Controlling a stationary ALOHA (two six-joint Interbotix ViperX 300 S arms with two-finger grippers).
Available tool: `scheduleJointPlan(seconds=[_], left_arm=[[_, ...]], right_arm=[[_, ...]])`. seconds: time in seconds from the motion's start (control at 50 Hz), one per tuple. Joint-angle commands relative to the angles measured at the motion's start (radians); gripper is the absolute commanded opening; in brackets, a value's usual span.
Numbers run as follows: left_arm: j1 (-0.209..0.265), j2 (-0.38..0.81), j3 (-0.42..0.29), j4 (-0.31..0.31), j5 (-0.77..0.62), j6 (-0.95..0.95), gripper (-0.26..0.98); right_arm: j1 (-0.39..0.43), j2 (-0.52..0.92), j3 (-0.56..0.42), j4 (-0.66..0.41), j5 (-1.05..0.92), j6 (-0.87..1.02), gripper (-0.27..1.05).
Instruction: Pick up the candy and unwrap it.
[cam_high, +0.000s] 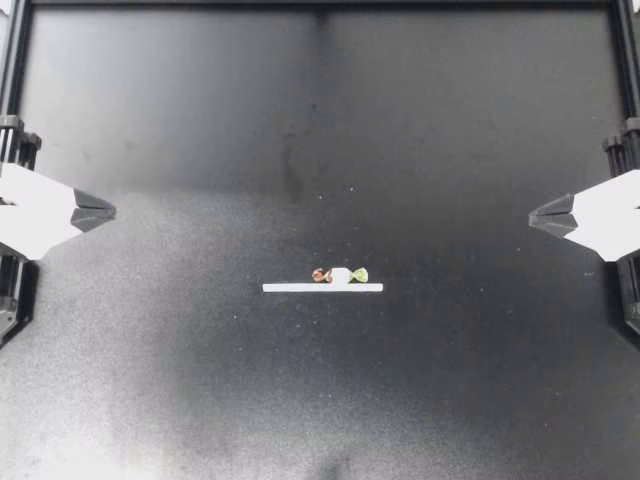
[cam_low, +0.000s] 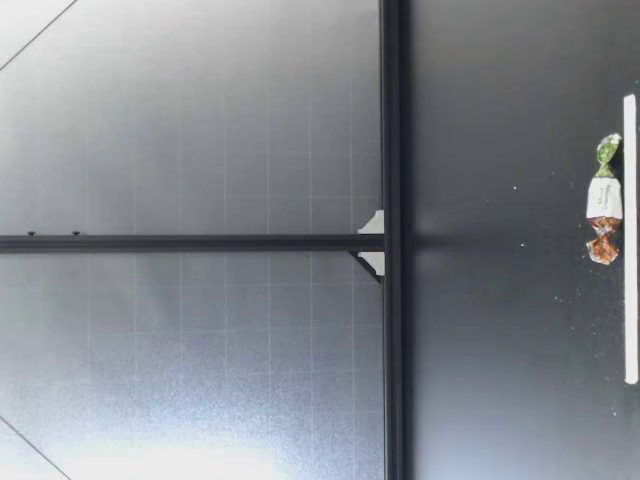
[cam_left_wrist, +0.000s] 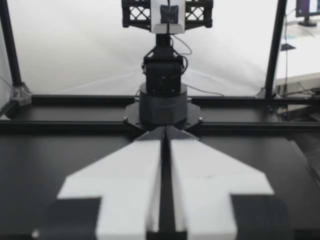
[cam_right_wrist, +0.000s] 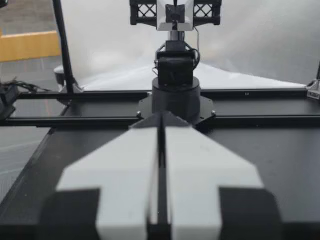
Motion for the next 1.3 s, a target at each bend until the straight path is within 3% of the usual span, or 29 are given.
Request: scheduleJointPlan(seconds=[0.0,0.28,0.56,0.68,0.94,1.28], left_arm=[[0.008,0.012,-0.006,-0.002,-0.023,0.012,-0.08],[0.008,0.02,-0.005,-0.002,-0.029,0.014,-0.09],[0.008,0.037,-0.005,-0.002,-0.044,0.014,-0.09],[0.008,0.038,-0.002,-0.002,-0.049,0.021,-0.09],[0.009,0.041,0.005,-0.002,-0.051,0.06,-0.09],[0.008,0.043,0.018,-0.003,-0.051,0.048,-0.09]], right_arm=[[-0.005,0.006,-0.02,-0.002,-0.008,-0.002,-0.1],[-0.041,0.193,-0.138,-0.006,0.04,-0.002,-0.11],[-0.077,0.466,-0.336,-0.006,0.367,0.002,-0.04],[-0.077,0.572,-0.393,-0.006,0.46,0.002,0.08],[-0.075,0.834,-0.472,-0.006,0.56,0.006,0.55],[-0.077,1.048,-0.595,-0.006,0.719,0.006,0.56]])
